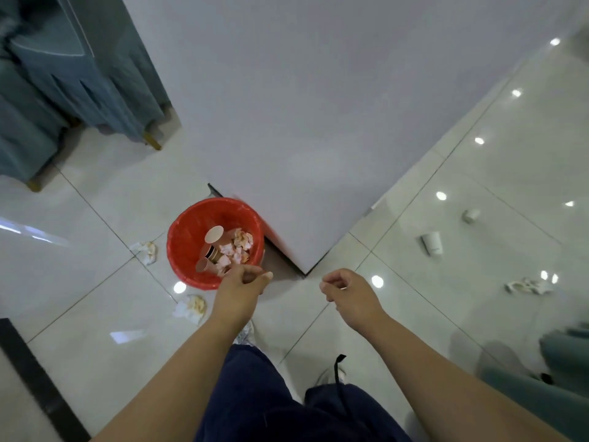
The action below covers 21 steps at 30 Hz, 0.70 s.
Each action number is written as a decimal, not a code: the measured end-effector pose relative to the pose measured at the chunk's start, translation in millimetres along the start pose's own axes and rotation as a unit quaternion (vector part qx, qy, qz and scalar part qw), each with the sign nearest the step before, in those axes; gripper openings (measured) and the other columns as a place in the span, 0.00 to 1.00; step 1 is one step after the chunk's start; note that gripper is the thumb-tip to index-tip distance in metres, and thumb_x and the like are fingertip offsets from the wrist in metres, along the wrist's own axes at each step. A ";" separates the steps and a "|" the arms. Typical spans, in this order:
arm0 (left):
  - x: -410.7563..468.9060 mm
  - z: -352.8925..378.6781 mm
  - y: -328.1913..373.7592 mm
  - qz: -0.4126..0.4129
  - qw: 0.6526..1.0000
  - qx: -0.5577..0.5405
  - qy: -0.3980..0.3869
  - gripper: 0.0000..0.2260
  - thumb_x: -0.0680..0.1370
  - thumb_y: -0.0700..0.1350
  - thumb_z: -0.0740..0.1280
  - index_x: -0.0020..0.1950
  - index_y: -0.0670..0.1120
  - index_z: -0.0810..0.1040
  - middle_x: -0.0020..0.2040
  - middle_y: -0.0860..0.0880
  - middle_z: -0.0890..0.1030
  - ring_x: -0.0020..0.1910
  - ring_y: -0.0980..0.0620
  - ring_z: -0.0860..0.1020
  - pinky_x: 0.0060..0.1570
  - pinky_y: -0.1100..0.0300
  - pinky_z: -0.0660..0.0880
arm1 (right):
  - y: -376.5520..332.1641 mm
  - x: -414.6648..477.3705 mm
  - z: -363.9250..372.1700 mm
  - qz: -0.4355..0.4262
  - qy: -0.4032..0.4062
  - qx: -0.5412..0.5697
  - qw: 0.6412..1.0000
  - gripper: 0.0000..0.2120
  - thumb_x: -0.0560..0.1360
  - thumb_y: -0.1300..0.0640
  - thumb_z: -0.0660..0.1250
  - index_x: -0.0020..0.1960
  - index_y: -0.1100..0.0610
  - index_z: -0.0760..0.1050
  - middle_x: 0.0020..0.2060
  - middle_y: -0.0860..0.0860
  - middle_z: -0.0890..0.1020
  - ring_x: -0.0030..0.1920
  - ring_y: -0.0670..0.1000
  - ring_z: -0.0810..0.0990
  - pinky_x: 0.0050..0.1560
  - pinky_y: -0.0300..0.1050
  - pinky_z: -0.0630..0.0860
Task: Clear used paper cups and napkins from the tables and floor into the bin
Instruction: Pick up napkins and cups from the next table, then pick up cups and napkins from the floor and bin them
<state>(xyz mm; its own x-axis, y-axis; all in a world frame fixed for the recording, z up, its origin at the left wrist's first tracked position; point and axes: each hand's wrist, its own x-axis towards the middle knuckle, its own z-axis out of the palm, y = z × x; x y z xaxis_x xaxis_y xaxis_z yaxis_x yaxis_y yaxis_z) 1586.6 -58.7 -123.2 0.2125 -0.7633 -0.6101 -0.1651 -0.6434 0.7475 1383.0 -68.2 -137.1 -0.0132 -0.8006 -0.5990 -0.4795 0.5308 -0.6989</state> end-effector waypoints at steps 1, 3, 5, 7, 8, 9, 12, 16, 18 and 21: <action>-10.7 16.7 -3.5 -0.002 1.000 0.000 -0.005 0.05 0.75 0.46 0.70 0.48 0.48 0.75 0.46 0.49 0.80 0.43 0.51 0.78 0.44 0.58 0.75 | 12.7 -9.9 -13.8 -0.003 0.003 0.006 1.000 0.04 0.74 0.53 0.68 0.42 0.47 0.75 0.42 0.47 0.79 0.46 0.50 0.79 0.46 0.43 0.75; -33.3 51.6 -12.4 -0.011 1.000 0.015 -0.023 0.08 0.75 0.47 0.70 0.51 0.47 0.76 0.48 0.48 0.80 0.44 0.51 0.79 0.47 0.55 0.75 | 40.9 -30.2 -42.1 -0.005 0.020 0.022 1.000 0.03 0.74 0.53 0.68 0.43 0.47 0.75 0.42 0.48 0.80 0.46 0.51 0.79 0.45 0.42 0.74; -57.2 87.1 -19.7 -0.013 0.998 0.029 -0.048 0.09 0.75 0.46 0.69 0.53 0.45 0.76 0.48 0.47 0.80 0.44 0.51 0.79 0.47 0.56 0.74 | 70.2 -51.9 -70.9 0.002 0.044 0.051 0.998 0.02 0.75 0.54 0.68 0.45 0.50 0.76 0.43 0.48 0.80 0.47 0.51 0.80 0.45 0.41 0.73; -78.9 117.9 -22.0 -0.007 0.996 0.049 -0.075 0.09 0.75 0.45 0.69 0.53 0.45 0.76 0.48 0.47 0.80 0.44 0.51 0.79 0.47 0.57 0.74 | 100.3 -72.5 -96.4 0.019 0.072 0.074 0.994 0.02 0.75 0.54 0.67 0.47 0.52 0.76 0.44 0.49 0.80 0.47 0.51 0.80 0.44 0.41 0.73; -88.1 131.5 -21.0 -0.002 0.994 0.062 -0.090 0.08 0.76 0.45 0.69 0.53 0.45 0.76 0.47 0.47 0.80 0.44 0.51 0.79 0.48 0.56 0.74 | 115.4 -82.1 -107.8 0.031 0.088 0.085 0.992 0.02 0.75 0.54 0.67 0.47 0.52 0.76 0.44 0.49 0.81 0.47 0.51 0.80 0.44 0.42 0.73; -95.5 143.5 -19.3 0.003 0.992 0.073 -0.103 0.08 0.76 0.44 0.69 0.52 0.44 0.76 0.47 0.46 0.80 0.44 0.51 0.79 0.49 0.55 0.74 | 130.2 -90.2 -117.9 0.043 0.103 0.097 0.989 0.02 0.75 0.54 0.67 0.47 0.52 0.76 0.44 0.49 0.81 0.46 0.52 0.80 0.44 0.42 0.73; -106.2 174.3 -10.3 0.020 0.986 0.105 -0.126 0.08 0.75 0.44 0.69 0.52 0.43 0.77 0.47 0.46 0.80 0.43 0.50 0.79 0.51 0.53 0.75 | 166.5 -107.0 -143.6 0.080 0.139 0.134 0.978 0.03 0.76 0.55 0.66 0.47 0.53 0.76 0.44 0.50 0.81 0.45 0.51 0.80 0.43 0.42 0.73; -108.8 212.2 -3.0 0.031 0.973 0.157 -0.167 0.06 0.76 0.44 0.69 0.51 0.45 0.76 0.47 0.47 0.80 0.45 0.51 0.79 0.51 0.54 0.75 | 203.2 -119.2 -167.4 0.129 0.181 0.178 0.958 0.02 0.76 0.56 0.66 0.48 0.54 0.76 0.44 0.49 0.81 0.43 0.49 0.80 0.40 0.41 0.73; -104.3 231.4 -3.9 0.032 0.963 0.188 -0.191 0.06 0.76 0.46 0.69 0.51 0.47 0.76 0.47 0.49 0.80 0.47 0.51 0.79 0.52 0.54 0.76 | 220.9 -122.2 -176.0 0.156 0.203 0.192 0.948 0.02 0.76 0.56 0.66 0.47 0.53 0.76 0.44 0.50 0.81 0.43 0.49 0.80 0.41 0.42 0.74; -90.5 260.5 -5.9 0.028 0.946 0.230 -0.226 0.07 0.76 0.47 0.68 0.52 0.47 0.76 0.48 0.49 0.80 0.48 0.52 0.79 0.52 0.56 0.76 | 245.8 -120.8 -188.0 0.198 0.232 0.208 0.929 0.03 0.76 0.56 0.66 0.49 0.54 0.76 0.44 0.50 0.81 0.44 0.50 0.80 0.42 0.42 0.74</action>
<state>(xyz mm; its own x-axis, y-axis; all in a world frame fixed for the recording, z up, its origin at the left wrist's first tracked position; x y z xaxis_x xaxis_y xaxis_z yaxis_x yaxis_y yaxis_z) 1317.5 -1.0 -140.8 -0.2265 -0.6769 -0.7003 -0.5876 -0.4785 0.6525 1101.8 106.7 -163.1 -0.5386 -0.5027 -0.6762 0.0235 0.7932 -0.6084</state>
